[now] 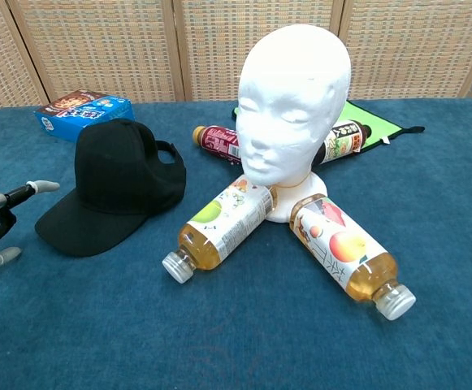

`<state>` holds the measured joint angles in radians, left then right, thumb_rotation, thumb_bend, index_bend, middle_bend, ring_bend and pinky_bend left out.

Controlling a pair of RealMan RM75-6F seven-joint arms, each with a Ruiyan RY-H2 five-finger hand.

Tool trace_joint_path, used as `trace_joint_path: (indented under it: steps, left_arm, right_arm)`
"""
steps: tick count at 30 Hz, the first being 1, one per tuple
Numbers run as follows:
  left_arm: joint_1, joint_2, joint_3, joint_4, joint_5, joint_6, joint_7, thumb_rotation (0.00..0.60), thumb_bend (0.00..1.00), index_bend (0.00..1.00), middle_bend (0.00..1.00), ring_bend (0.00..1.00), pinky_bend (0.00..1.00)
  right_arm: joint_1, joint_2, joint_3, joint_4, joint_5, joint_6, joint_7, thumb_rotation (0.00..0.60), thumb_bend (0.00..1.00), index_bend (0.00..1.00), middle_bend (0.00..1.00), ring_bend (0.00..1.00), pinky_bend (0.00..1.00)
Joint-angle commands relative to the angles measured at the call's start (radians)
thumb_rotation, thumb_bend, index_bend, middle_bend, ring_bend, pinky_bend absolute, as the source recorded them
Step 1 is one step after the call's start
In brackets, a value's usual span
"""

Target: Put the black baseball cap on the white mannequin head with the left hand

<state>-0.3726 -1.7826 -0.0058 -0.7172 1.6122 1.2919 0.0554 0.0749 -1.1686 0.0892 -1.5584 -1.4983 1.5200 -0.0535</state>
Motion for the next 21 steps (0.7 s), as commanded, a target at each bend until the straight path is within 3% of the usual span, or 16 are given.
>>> trace_joint_path:
  steps: [1, 13, 21]
  left_arm:
    - [-0.007, -0.02, 0.003, 0.024, -0.002, -0.006, -0.003, 0.6, 0.36, 0.12, 0.82, 0.77, 0.68]
    - [-0.025, -0.124, -0.017, 0.153, -0.01, 0.047, -0.032, 0.6, 0.41, 0.26, 0.83, 0.78, 0.68]
    - [-0.038, -0.203, -0.023, 0.278, -0.016, 0.076, -0.079, 0.6, 0.41, 0.29, 0.83, 0.79, 0.68]
  right_arm:
    - [0.0, -0.001, 0.0, 0.001, 0.0, 0.0, 0.0, 0.6, 0.03, 0.06, 0.0, 0.0, 0.0]
    - [0.001, -0.008, -0.002, 0.007, -0.002, -0.002, -0.003, 0.6, 0.03, 0.07, 0.0, 0.0, 0.0]
    - [0.002, -0.012, -0.003, 0.009, -0.004, -0.002, -0.006, 0.6, 0.03, 0.07, 0.0, 0.0, 0.0]
